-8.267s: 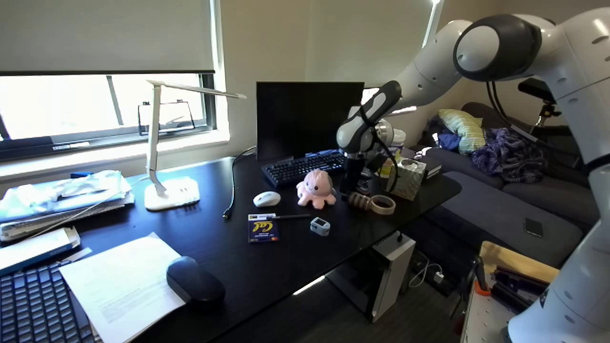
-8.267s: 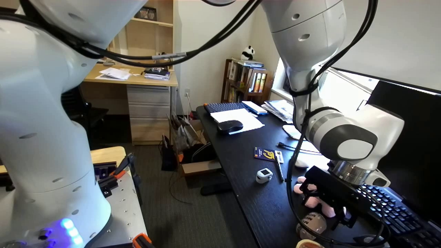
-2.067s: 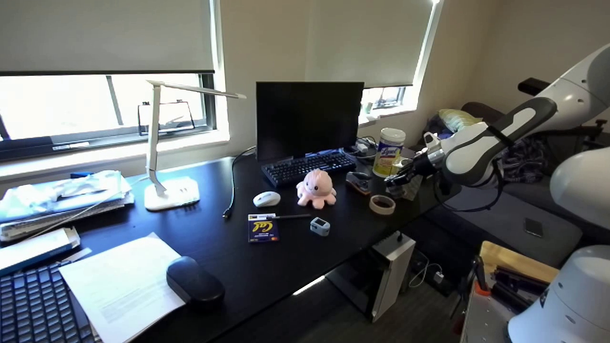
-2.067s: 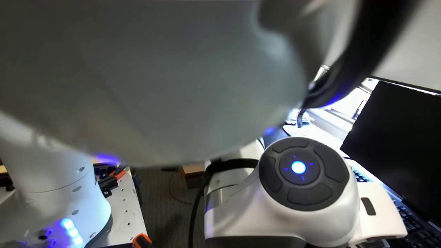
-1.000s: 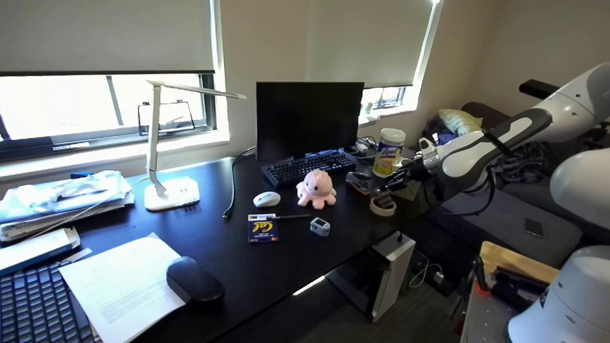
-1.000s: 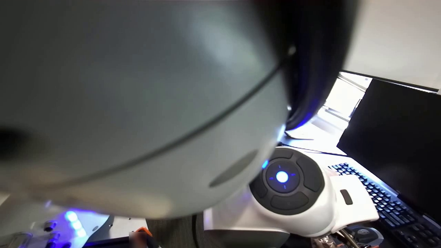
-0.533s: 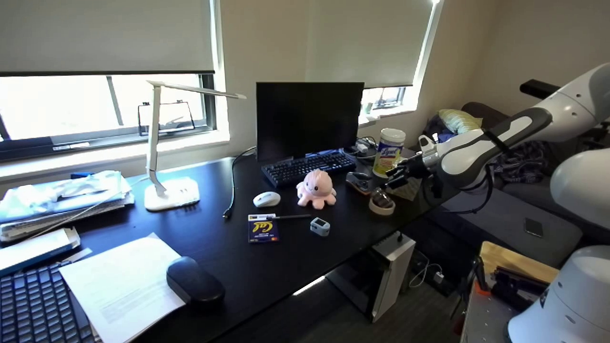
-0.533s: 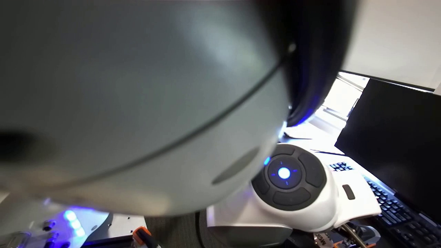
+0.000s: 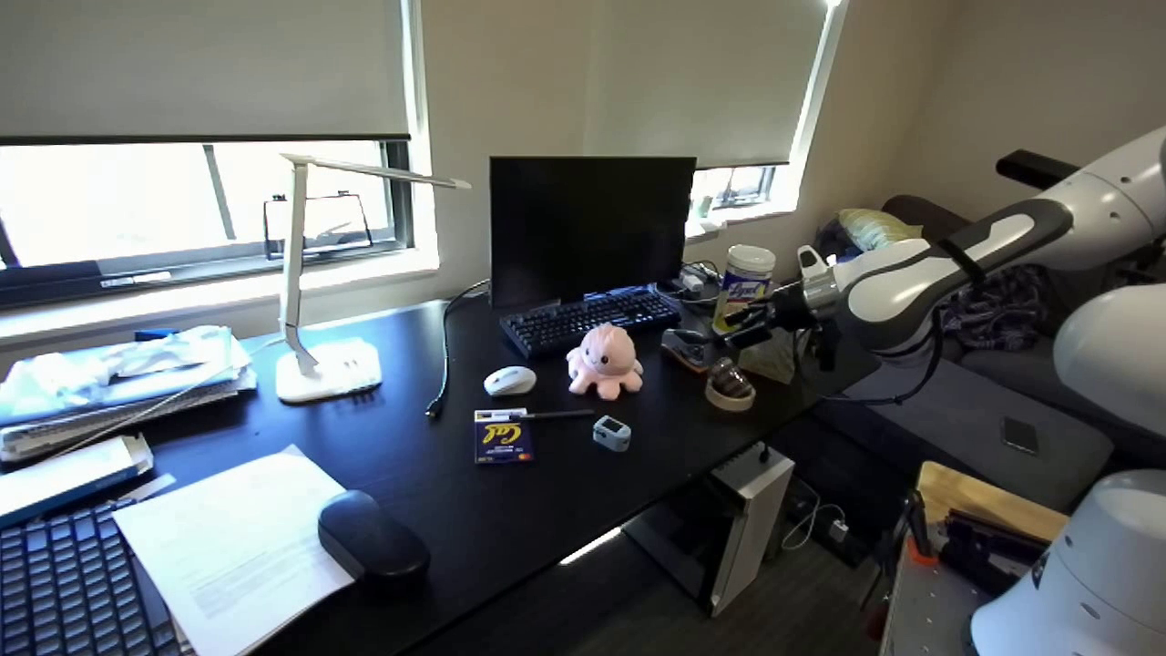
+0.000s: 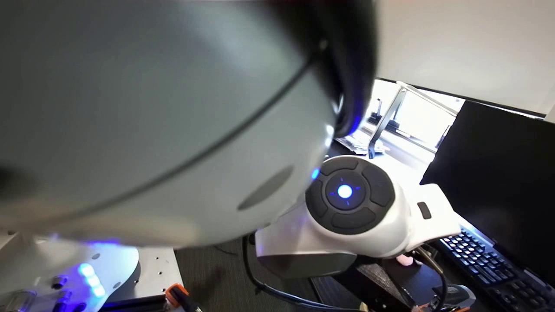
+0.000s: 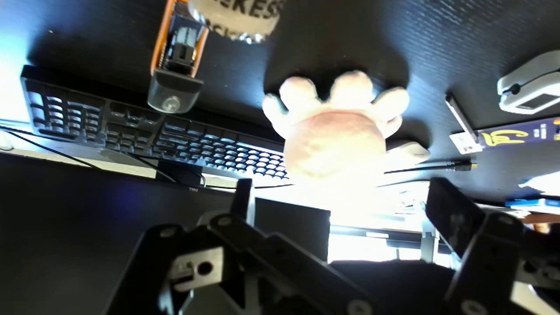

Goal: Put the brown cup at the center of the tape

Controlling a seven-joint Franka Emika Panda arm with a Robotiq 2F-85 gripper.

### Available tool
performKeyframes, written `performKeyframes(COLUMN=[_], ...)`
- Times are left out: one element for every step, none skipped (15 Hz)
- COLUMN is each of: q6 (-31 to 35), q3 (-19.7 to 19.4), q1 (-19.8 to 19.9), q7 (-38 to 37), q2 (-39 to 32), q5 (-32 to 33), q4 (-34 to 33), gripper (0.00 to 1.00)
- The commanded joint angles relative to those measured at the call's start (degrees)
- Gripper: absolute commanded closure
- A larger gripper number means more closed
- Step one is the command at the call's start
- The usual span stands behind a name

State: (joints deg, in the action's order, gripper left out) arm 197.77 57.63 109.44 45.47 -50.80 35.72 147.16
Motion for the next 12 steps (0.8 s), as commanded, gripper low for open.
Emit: performKeyframes(q6=[0.6,0.6,0.6,0.5,0.3,0.2,0.2,0.2,0.2,0.2,0.2,0.3], q3=[3.1,3.5,3.9,5.0,5.9,7.2,8.4,10.2,12.2,14.8,16.9,19.3], q1=[4.4,3.8,3.4,3.5,3.1,2.4,1.8,1.7,1.3,1.4,1.0,0.7], q7=[2.1,1.7,1.6,1.3,0.9,-0.3,-1.0,-1.6,-2.4,-3.1,-4.2,-5.0], q2=[-4.2,-3.4,-2.8,-2.3,-1.5,-0.2,1.1,1.5,2.2,2.7,3.8,5.5], q5=[1.9,1.6,1.2,0.9,0.4,-0.7,-1.7,-2.3,-3.1,-3.7,-4.8,-6.1], q4=[4.2,5.1,5.7,6.5,6.9,7.6,7.8,8.0,7.9,7.8,7.6,7.4], gripper=[0.0,0.0,0.0,0.0,0.0,0.0,0.0,0.0,0.0,0.0,0.0,0.0])
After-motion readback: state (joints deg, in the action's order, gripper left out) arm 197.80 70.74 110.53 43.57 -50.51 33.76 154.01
